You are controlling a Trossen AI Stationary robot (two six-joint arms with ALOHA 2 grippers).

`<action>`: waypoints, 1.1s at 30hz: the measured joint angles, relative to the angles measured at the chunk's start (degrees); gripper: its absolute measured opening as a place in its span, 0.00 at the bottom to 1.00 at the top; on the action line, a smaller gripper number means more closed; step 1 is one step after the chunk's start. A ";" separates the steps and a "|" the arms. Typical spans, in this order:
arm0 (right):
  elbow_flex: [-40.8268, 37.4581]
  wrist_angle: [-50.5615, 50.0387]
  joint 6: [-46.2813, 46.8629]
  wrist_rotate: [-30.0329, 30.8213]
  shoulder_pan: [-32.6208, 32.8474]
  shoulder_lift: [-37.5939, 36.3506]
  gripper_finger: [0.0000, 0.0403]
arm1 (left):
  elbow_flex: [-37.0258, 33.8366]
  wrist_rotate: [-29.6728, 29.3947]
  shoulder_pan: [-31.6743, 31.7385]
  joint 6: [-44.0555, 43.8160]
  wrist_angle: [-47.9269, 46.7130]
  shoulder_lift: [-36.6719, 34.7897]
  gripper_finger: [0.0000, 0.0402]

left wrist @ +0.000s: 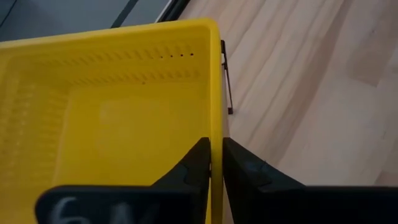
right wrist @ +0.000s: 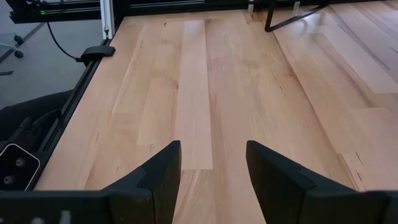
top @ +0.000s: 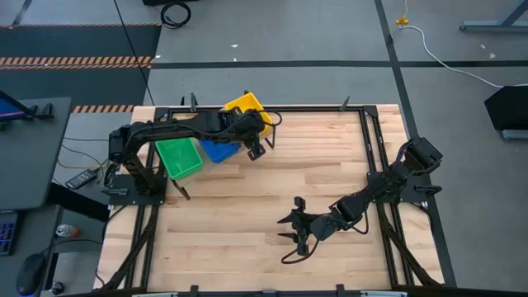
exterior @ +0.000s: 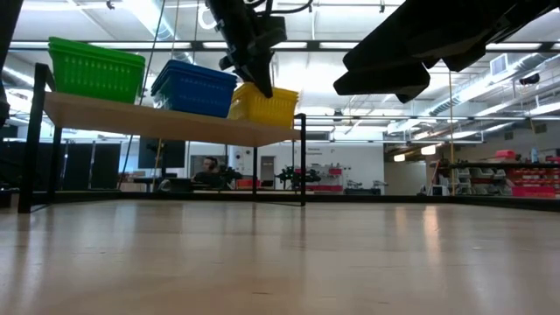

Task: Stack baskets on shelf by color
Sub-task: Adjust the baskets on the shelf

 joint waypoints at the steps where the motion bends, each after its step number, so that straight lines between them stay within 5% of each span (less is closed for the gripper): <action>1: 0.00 0.00 0.00 0.00 0.00 0.00 0.47 | 0.00 0.06 0.00 0.00 0.00 0.00 0.11; 24: 0.00 0.00 0.00 -0.02 0.55 0.00 0.47 | 0.09 2.54 -0.46 0.20 -0.27 0.00 0.21; 33: 0.00 0.00 -0.07 -0.02 0.66 0.00 0.47 | 5.55 1.40 -0.77 0.02 -4.64 -0.10 0.29</action>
